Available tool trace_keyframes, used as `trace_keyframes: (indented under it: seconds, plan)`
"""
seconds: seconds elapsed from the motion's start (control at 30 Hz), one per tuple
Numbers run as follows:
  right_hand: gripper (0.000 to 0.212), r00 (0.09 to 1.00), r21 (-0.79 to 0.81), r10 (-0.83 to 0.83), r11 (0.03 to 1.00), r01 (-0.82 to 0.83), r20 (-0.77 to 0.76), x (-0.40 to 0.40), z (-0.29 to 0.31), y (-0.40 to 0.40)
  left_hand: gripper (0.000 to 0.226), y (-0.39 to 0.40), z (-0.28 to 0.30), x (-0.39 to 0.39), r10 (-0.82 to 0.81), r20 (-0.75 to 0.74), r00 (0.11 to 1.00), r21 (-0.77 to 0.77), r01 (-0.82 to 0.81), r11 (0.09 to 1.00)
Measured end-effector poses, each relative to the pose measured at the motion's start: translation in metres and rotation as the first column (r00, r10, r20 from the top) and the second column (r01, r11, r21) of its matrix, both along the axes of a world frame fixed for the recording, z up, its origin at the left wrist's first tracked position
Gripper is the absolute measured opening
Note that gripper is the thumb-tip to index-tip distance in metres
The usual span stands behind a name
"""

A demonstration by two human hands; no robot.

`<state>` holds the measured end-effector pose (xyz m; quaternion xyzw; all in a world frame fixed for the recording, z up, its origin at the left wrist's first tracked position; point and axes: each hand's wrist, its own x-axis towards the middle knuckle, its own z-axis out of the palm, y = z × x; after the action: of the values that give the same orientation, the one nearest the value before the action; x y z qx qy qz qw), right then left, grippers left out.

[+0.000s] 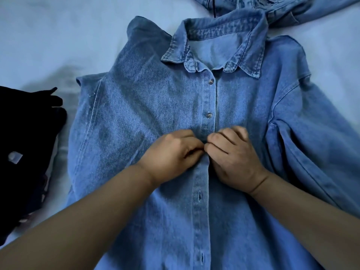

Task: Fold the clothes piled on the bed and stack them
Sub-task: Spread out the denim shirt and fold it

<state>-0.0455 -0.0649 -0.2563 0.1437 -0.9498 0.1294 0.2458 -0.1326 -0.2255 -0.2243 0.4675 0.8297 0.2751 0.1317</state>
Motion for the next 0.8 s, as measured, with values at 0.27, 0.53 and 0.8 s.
trace_keyframes:
  seconds: [0.27, 0.53, 0.8]
  plan:
    - [0.019, 0.981, -0.146, -0.179, 0.971, 0.189, 0.074, 0.016, 0.007, -0.006, 0.035, 0.004, 0.001, 0.031, 0.304, 0.015, 0.952, -0.049, -0.303, 0.952]
    - [0.021, 0.948, -0.239, 0.145, 0.968, -0.077, 0.285, 0.079, 0.017, -0.031, 0.044, -0.028, 0.022, 0.118, 0.385, 0.005, 0.923, -0.026, -0.384, 0.923]
    - [0.02, 0.961, -0.117, 0.045, 0.993, -0.014, 0.274, 0.07, 0.018, -0.055, 0.029, -0.047, 0.024, 0.123, 0.551, -0.033, 0.834, -0.092, -0.551, 0.829]
